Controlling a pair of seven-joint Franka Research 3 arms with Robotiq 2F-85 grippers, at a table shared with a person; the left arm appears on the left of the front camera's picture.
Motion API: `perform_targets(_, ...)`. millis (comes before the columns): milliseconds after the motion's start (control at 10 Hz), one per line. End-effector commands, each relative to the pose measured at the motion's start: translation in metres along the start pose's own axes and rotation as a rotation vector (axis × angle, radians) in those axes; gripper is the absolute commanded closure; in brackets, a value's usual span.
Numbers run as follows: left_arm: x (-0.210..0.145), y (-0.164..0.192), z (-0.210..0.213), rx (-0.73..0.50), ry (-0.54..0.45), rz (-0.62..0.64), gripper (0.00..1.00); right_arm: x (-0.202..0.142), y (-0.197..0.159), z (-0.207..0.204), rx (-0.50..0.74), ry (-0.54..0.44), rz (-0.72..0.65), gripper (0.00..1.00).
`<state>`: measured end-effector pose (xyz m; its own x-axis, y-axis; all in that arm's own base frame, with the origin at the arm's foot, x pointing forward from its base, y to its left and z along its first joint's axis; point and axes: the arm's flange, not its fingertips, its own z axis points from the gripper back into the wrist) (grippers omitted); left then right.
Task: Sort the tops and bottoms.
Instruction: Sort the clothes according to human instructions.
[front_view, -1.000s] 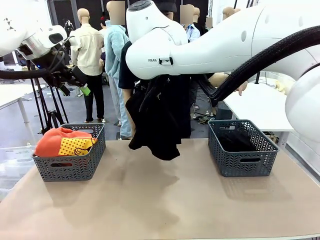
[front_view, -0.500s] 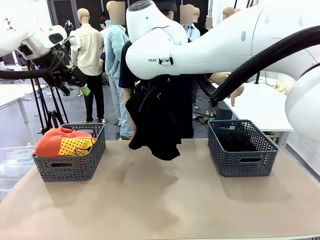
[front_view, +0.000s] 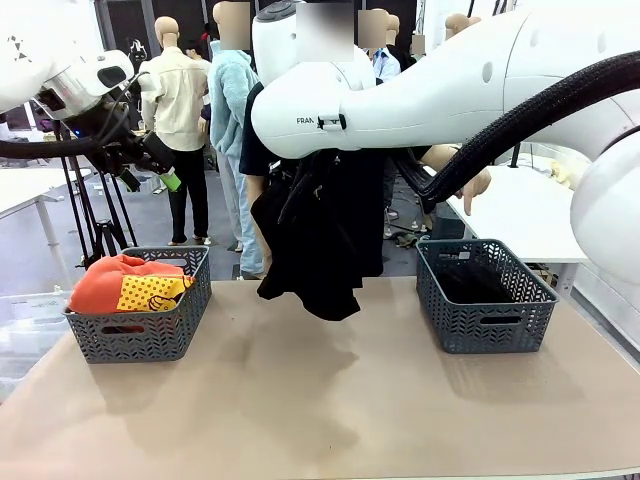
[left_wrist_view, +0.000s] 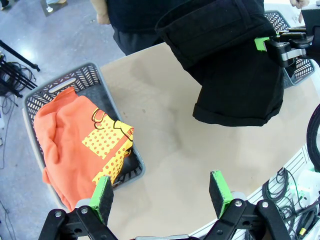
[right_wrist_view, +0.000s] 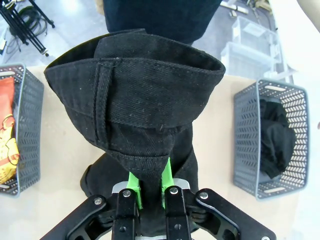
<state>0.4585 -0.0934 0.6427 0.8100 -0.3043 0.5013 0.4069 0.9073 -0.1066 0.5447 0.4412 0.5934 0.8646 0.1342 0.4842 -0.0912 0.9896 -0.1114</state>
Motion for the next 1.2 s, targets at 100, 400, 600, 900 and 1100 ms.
perform_targets(100, -0.001, 0.0, 0.001, 0.001, -0.004, 0.002, 0.0, 0.001, -0.002, 0.006, 0.012, 0.002, -0.009, 1.0)
perform_targets(400, -0.001, 0.0, 0.001, 0.001, -0.004, 0.002, 0.0, 0.001, -0.002, 0.006, 0.012, 0.002, -0.009, 1.0)
perform_targets(600, -0.001, 0.0, 0.001, 0.001, -0.004, 0.002, 0.0, 0.001, -0.002, 0.006, 0.012, 0.002, -0.009, 1.0)
perform_targets(900, -0.001, 0.0, 0.001, 0.001, -0.004, 0.002, 0.0, 0.0, 0.0, 0.0, 0.0, 0.0, 0.0, 1.0)
perform_targets(1100, -0.001, 0.0, 0.001, 0.001, -0.004, 0.002, 0.0, 0.009, -0.016, 0.031, -0.019, -0.033, 0.001, 1.0)
